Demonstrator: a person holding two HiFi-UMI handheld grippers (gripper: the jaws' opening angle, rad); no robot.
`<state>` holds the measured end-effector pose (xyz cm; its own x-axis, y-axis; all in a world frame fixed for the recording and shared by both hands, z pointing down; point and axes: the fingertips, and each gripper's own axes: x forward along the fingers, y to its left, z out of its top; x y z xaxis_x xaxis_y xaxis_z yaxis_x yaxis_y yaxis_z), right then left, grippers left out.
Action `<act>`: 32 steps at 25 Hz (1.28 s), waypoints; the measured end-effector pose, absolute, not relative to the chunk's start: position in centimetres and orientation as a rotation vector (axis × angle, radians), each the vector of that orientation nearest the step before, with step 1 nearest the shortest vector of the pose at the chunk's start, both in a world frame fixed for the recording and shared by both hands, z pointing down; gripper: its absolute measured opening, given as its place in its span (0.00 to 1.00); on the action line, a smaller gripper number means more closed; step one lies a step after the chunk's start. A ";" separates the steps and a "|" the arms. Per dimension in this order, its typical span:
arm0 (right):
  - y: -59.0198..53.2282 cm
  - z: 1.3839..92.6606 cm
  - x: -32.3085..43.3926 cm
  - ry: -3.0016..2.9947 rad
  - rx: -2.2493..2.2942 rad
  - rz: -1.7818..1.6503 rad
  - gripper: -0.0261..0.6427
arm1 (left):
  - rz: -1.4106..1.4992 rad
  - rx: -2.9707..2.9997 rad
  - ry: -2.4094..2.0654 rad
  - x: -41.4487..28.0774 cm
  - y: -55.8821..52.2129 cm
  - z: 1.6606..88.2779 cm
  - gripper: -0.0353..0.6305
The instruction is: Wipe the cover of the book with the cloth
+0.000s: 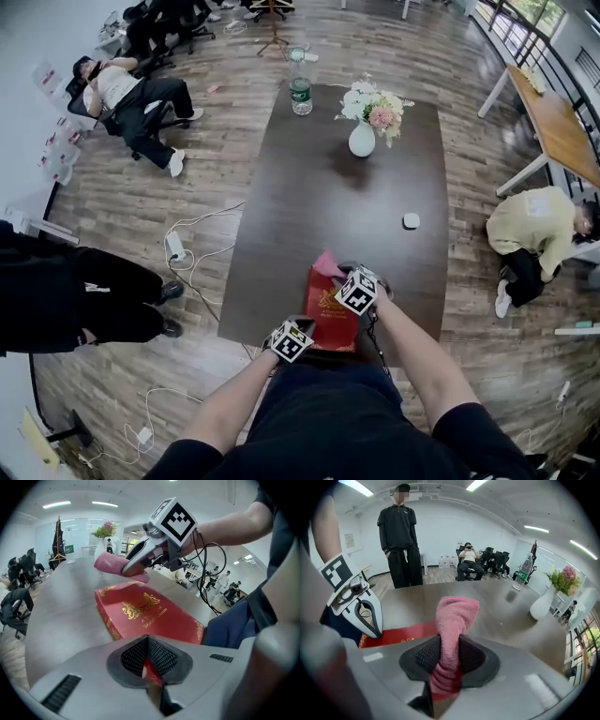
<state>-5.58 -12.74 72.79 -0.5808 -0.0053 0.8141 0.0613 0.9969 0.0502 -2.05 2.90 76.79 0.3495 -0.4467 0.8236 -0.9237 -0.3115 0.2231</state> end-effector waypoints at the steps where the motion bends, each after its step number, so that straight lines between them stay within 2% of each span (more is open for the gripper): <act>1: -12.4 72.8 -6.0 -2.204 -0.051 -0.094 0.20 | 0.864 1.885 -1.208 -2.2 3.1 76.8 0.05; 16: -9.0 74.0 -9.4 -2.256 -0.229 -0.110 0.20 | 0.860 1.808 -1.333 -1.4 2.6 75.7 0.05; 32: -7.3 76.7 -11.8 -2.185 -0.283 -0.198 0.20 | 0.856 1.834 -1.195 -1.2 3.0 76.1 0.05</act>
